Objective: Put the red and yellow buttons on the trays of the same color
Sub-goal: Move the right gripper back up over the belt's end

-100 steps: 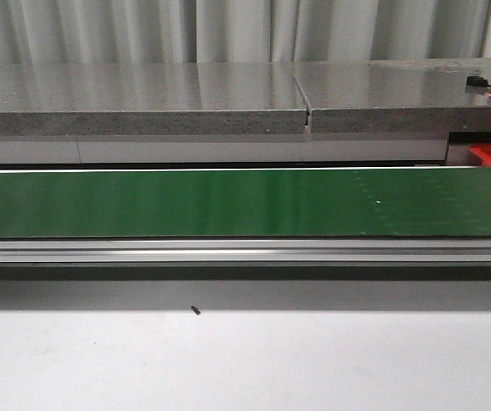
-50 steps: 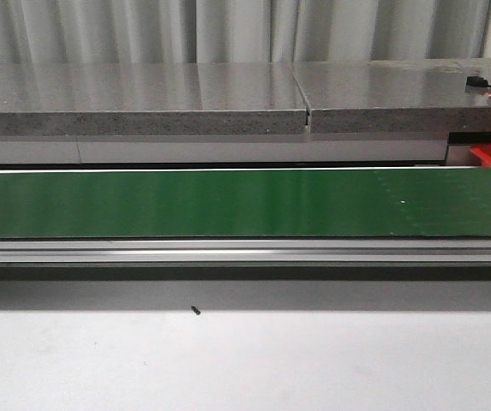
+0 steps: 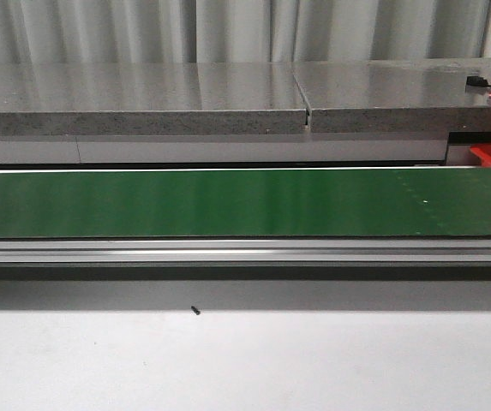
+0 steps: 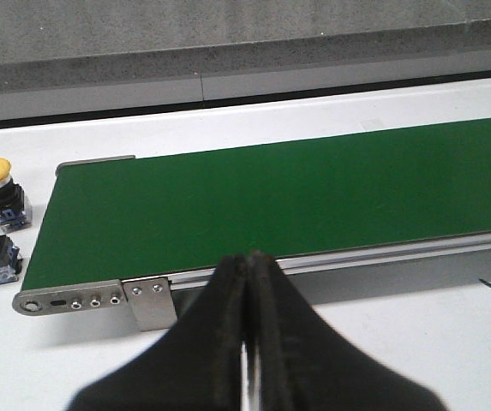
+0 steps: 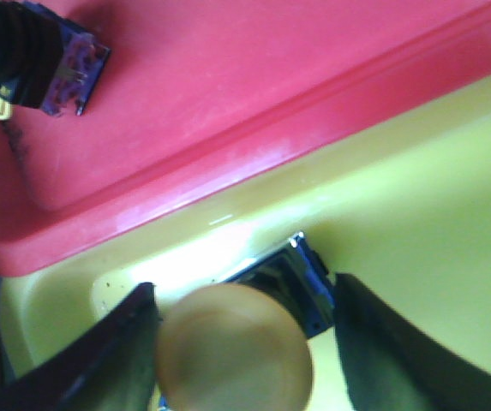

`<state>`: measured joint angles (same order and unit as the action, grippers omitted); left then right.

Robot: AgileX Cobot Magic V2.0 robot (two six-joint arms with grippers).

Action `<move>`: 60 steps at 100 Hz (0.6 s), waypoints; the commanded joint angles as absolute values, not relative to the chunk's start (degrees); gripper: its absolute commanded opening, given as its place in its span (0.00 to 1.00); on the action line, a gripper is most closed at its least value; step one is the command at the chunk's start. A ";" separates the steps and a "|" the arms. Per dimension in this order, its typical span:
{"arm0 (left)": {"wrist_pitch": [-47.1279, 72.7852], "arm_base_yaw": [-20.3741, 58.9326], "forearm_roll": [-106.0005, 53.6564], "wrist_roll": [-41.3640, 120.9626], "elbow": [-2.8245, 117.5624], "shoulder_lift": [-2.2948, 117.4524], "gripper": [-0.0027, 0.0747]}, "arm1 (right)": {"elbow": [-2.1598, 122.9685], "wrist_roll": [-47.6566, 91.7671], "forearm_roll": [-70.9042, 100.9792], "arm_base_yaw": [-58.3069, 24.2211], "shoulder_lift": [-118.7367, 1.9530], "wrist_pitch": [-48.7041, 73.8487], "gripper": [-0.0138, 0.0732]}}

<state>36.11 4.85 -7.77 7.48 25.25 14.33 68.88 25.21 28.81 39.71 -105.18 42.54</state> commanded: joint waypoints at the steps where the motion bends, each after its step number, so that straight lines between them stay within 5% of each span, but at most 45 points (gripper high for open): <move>1: 32.05 5.22 -8.60 6.86 26.73 14.81 0.01 | 70.15 26.04 29.72 40.01 -102.44 42.65 0.74; 60: 32.05 5.22 -8.60 6.86 26.73 14.81 0.01 | 72.65 28.60 34.36 33.19 -88.68 40.07 0.73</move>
<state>36.11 4.85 -7.77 7.48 25.25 14.33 70.85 27.03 31.99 35.76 -94.04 42.13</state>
